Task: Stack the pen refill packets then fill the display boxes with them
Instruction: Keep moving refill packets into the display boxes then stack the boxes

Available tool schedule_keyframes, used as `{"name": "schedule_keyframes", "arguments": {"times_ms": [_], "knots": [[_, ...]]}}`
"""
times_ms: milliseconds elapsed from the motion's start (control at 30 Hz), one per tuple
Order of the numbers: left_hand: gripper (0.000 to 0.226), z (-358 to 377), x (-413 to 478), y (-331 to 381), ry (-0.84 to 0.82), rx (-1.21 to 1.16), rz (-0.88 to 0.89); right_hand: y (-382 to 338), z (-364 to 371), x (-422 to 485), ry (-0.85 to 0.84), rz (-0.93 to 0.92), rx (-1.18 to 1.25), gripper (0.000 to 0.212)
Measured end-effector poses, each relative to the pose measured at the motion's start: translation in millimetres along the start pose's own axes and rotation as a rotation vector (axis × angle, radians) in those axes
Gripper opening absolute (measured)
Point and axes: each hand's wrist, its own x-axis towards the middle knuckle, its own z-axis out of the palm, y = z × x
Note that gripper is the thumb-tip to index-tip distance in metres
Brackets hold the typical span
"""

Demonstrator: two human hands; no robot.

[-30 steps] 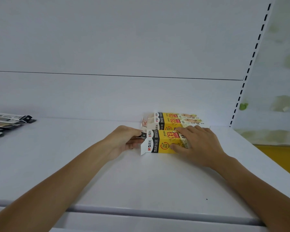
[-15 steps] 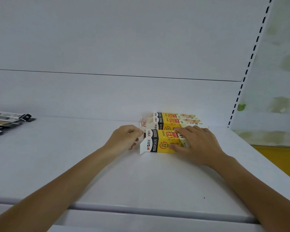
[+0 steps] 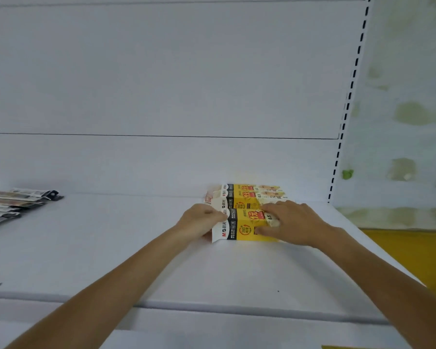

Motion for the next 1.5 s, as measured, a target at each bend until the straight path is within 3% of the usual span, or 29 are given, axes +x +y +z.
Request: {"name": "schedule_keyframes", "arguments": {"times_ms": [100, 233, 333, 433, 733, 867, 1200, 1500], "knots": [[0.026, 4, -7, -9, 0.184, 0.331, 0.252, 4, 1, -5, 0.009, -0.033, 0.011, 0.059], [0.03, -2, -25, -19, 0.116, 0.688, 0.281, 7, 4, -5, 0.09, -0.1, 0.013, 0.059], [0.035, -25, -42, -35, 0.21, 0.712, 0.204, -14, 1, 1, 0.193, -0.222, -0.05, 0.059], [0.032, -62, -66, -53, 0.394, 0.713, 0.149, -64, -1, 8, 0.247, -0.37, 0.147, 0.063], [0.038, -195, -199, -110, 0.761, 0.812, -0.099, -258, 9, 18, 0.197, -0.746, 0.387, 0.064], [0.042, -245, -260, -132, 0.907, 0.793, -0.188, -345, 14, 17, 0.156, -0.826, 0.487, 0.06], [0.038, -383, -319, -195, 0.938, 0.739, -0.229, -538, 21, 36, 0.134, -0.89, 0.59, 0.063], [0.036, -500, -276, -233, 0.778, 0.757, -0.078, -617, 20, 88, 0.198, -0.72, 0.68, 0.067]]}}
